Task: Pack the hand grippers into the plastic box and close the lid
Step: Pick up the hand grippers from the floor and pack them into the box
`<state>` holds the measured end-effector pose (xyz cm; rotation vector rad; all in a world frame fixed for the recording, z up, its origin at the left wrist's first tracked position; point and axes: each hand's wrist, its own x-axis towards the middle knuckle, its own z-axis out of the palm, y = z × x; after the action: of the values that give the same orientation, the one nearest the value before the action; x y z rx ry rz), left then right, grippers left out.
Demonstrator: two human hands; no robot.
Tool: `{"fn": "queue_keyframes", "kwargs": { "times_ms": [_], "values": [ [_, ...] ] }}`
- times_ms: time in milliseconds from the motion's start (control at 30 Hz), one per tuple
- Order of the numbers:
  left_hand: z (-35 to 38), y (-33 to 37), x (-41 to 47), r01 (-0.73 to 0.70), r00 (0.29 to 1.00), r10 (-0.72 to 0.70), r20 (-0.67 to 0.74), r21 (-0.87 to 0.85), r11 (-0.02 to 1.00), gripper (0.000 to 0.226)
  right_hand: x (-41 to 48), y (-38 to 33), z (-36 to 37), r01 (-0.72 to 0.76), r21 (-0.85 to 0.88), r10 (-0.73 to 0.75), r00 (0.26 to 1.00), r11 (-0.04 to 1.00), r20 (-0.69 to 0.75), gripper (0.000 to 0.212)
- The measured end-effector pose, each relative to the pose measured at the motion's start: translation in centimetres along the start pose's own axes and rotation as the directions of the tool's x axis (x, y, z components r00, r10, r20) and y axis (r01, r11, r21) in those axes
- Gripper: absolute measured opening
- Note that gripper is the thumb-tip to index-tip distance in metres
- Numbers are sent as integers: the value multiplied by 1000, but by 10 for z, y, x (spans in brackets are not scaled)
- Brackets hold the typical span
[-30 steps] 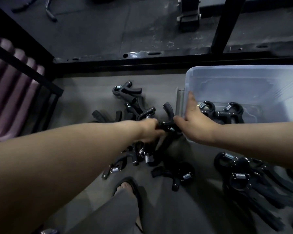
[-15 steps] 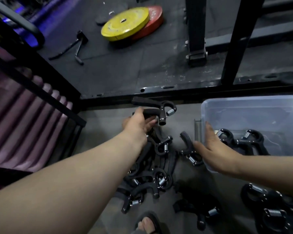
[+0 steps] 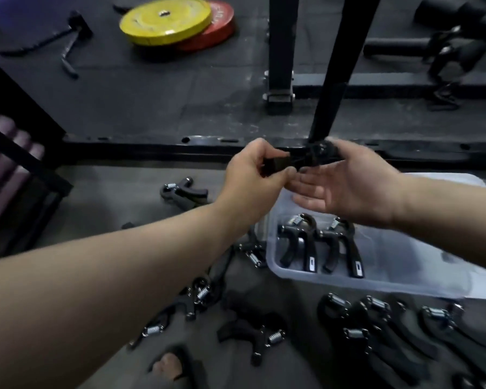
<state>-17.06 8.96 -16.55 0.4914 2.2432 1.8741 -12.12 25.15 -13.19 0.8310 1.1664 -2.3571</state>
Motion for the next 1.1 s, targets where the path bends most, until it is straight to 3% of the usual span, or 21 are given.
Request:
{"fn": "queue_keyframes", "kwargs": {
  "times_ms": [133, 200, 267, 367, 500, 733, 867, 933, 1000, 1033, 1100],
  "values": [
    [11, -10, -8, -234, 949, 170, 267, 232, 944, 19, -13, 9, -20, -128, -173, 118, 991, 977, -70, 27],
    [12, -19, -14, -267, 909, 116, 399, 348, 898, 27, -7, 18, -30, -145, -129, 130, 985, 981, -114, 21],
    [16, -32, -21, -309, 890, 39, 455, 538, 784, 48, 6, 25, -44, -187, -66, 172, 967, 980, -190, 20],
    [17, -48, -24, -189, 922, -143, 360, 741, 644, 69, 25, 34, -65, -313, -120, 269, 919, 942, -287, 20],
    [18, -64, -24, -100, 904, -260, 338, 761, 641, 70, 54, 58, -87, -416, -258, 321, 884, 872, -340, 14],
    [22, -74, -29, -88, 921, -216, 325, 711, 697, 69, 89, 95, -106, -292, -322, 201, 937, 901, -287, 10],
    [22, -74, -30, -78, 924, -209, 321, 692, 718, 70, 91, 104, -104, -272, -448, 164, 950, 852, -264, 17],
    [21, -74, -30, -76, 921, -212, 326, 685, 725, 69, 91, 103, -101, -278, -647, 84, 946, 711, -314, 19],
    [20, -73, -30, -79, 922, -210, 326, 687, 722, 69, 89, 100, -97, -279, -863, -72, 938, 421, -338, 18],
    [21, -72, -31, -81, 923, -208, 325, 691, 718, 69, 87, 98, -96, -274, -912, -131, 937, 304, -325, 16],
    [21, -72, -31, -84, 924, -206, 322, 695, 714, 69, 88, 98, -97, -281, -943, -169, 935, 177, -310, 23]
  ]
}}
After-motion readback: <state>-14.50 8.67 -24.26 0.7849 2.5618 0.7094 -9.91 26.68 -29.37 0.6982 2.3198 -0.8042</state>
